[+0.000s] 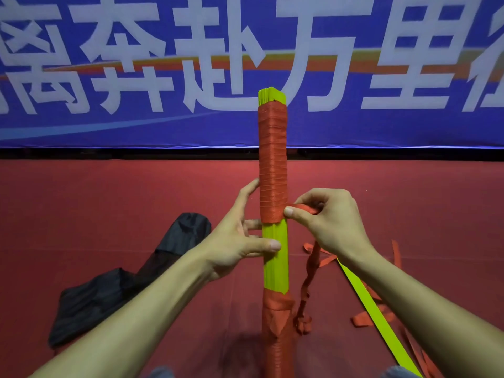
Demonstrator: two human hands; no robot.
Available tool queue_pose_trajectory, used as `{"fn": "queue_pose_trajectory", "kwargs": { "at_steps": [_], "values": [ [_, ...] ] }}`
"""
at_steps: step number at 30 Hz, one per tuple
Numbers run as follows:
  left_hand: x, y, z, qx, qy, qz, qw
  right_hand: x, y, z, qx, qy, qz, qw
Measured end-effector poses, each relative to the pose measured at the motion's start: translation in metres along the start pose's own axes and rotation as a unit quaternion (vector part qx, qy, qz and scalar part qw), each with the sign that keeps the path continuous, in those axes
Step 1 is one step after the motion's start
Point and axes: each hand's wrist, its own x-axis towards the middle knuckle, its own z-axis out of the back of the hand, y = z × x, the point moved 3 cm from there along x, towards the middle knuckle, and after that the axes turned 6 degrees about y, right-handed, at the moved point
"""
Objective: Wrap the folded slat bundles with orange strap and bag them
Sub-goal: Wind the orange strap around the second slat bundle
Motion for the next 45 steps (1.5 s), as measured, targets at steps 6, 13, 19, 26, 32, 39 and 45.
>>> {"fn": "queue_pose_trajectory", "kwargs": {
  "at_steps": [6,13,19,26,32,39,45],
  "values": [
    [-0.002,-0.002,-0.006,-0.015,0.015,0.002,1.000,-0.001,-0.004,0.000,0.005,-0.009,0.000,1.000],
    [0.003,0.004,-0.002,-0.007,-0.048,-0.020,0.999,0.000,-0.014,0.000,-0.004,0.035,-0.006,0.999],
    [0.000,0.005,0.010,0.003,-0.086,-0.028,0.996,0.003,-0.014,0.000,-0.019,0.055,0.027,0.998],
    [-0.002,0.006,0.015,0.016,-0.088,-0.013,0.996,0.003,-0.015,0.004,-0.059,0.004,0.063,0.996],
    [-0.002,0.004,0.014,0.018,-0.098,-0.015,0.995,0.005,-0.018,0.006,-0.097,-0.011,0.078,0.992],
    [-0.002,0.005,0.021,0.004,-0.118,-0.016,0.993,0.005,-0.021,0.007,-0.136,0.005,0.099,0.986],
    [0.000,0.009,0.023,-0.008,-0.120,-0.017,0.993,0.005,-0.025,0.001,-0.056,0.057,0.091,0.993]
  ]
}}
